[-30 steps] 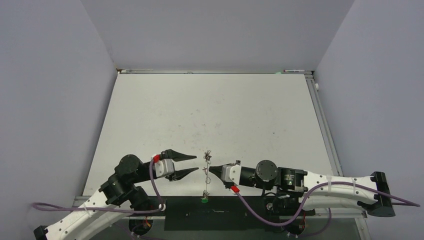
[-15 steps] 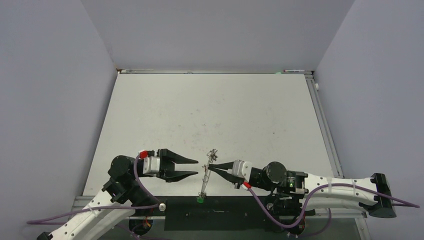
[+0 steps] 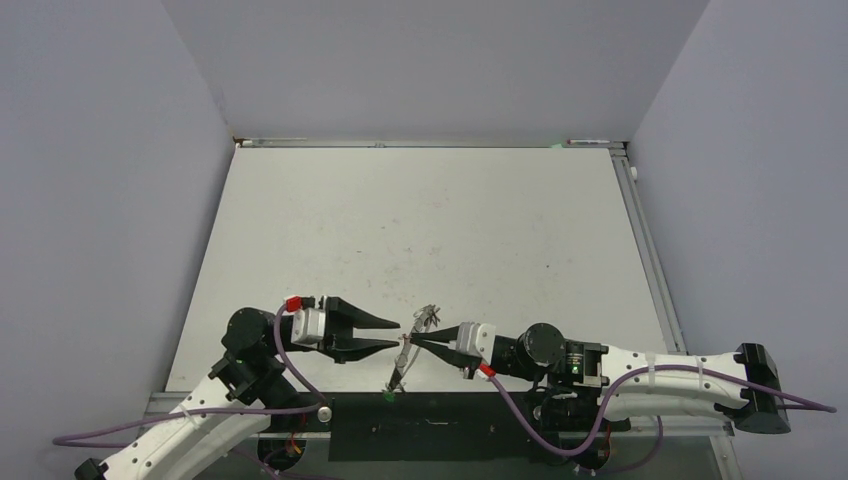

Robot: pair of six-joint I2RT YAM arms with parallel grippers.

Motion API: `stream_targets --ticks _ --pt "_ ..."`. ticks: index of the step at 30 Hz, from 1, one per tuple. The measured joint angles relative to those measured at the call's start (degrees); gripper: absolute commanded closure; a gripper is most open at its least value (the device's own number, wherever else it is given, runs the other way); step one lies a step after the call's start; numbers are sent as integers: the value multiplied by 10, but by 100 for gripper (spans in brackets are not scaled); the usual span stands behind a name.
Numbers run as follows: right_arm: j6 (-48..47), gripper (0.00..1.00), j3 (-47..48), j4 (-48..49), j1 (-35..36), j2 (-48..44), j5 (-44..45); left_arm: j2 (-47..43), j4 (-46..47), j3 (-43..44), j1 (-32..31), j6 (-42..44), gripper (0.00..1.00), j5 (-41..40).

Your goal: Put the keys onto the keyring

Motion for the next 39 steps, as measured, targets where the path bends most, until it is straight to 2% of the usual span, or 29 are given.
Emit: stream_targets --ticks 5,12,27,33,39 --pt "0 95 0 3 0 0 -6 7 -2 0 -1 4 73 -6" --pt "1 95 0 13 0 0 -15 11 -10 0 -9 10 82 -12" --pt "1 95 0 26 0 2 -29 16 -24 0 -34 26 88 -21" --pt "1 95 0 30 -1 9 -33 17 -26 0 -35 30 100 -21" --pt "1 95 0 33 -3 11 -34 16 -26 -1 -35 36 100 -24"
